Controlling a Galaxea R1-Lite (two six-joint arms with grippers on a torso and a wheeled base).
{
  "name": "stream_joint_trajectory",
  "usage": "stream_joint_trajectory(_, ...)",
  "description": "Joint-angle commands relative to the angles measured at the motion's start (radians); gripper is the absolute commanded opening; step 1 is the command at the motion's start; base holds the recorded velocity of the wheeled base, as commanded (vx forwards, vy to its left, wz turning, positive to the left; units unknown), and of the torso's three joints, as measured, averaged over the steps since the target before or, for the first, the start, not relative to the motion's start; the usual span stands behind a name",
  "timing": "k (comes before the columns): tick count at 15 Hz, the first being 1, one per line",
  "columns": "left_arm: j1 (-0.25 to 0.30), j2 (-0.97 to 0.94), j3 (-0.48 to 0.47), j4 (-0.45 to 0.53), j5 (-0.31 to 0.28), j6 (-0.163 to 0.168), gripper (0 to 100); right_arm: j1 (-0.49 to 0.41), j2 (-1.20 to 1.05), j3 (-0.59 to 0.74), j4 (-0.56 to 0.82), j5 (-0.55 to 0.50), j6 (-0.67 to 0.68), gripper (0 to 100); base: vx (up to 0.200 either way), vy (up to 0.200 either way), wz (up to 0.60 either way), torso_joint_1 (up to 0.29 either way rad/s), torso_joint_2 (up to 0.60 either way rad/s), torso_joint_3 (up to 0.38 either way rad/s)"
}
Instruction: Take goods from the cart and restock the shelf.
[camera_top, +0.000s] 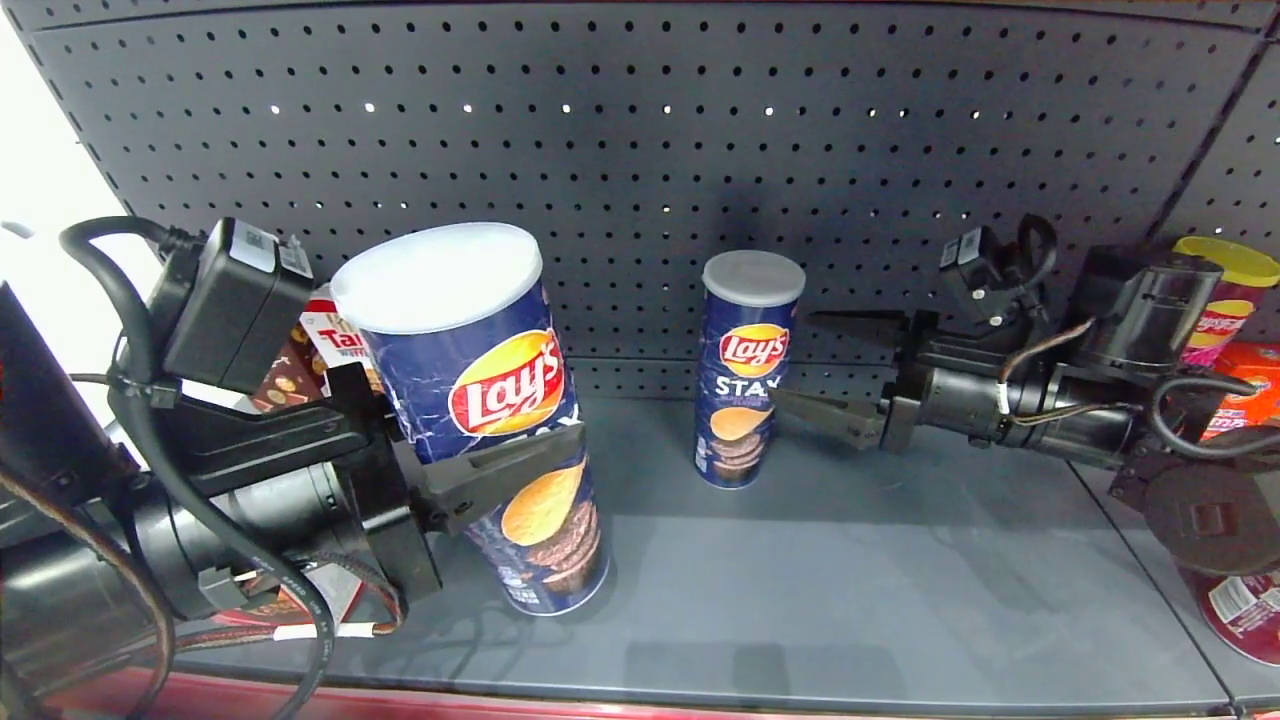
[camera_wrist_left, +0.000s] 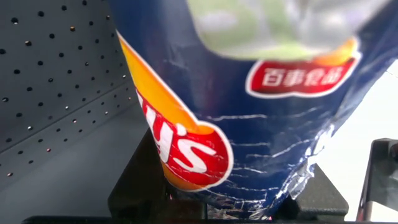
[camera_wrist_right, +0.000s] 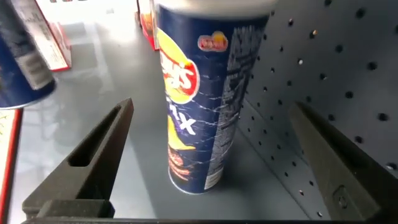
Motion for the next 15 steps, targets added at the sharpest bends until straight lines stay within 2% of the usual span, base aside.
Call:
stream_joint_trajectory(1,0.013,0.000,-0.001,-0.001,-0.004,-0.002,0,0.003,0.058,-0.030,0.000,0.005,-0.001,100,0.000,0.000,0.00,0.000,0.00,0.000)
stream_joint_trajectory(11,0.015,0.009,-0.024,-0.001,-0.007,-0.003,0,0.021,0.188,-0.097,-0.023,0.068,0.001,100,0.000,0.000,0.00,0.000,0.00,0.000)
stream_joint_trajectory(13,0.015,0.009,-0.026,-0.002,-0.005,-0.022,0,0.034,0.216,-0.105,-0.026,0.072,-0.001,100,0.000,0.000,0.00,0.000,0.00,0.000)
stream_joint_trajectory(15,0.015,0.009,-0.027,-0.001,-0.005,-0.023,0,0.038,0.245,-0.114,-0.036,0.074,0.001,100,0.000,0.000,0.00,0.000,0.00,0.000)
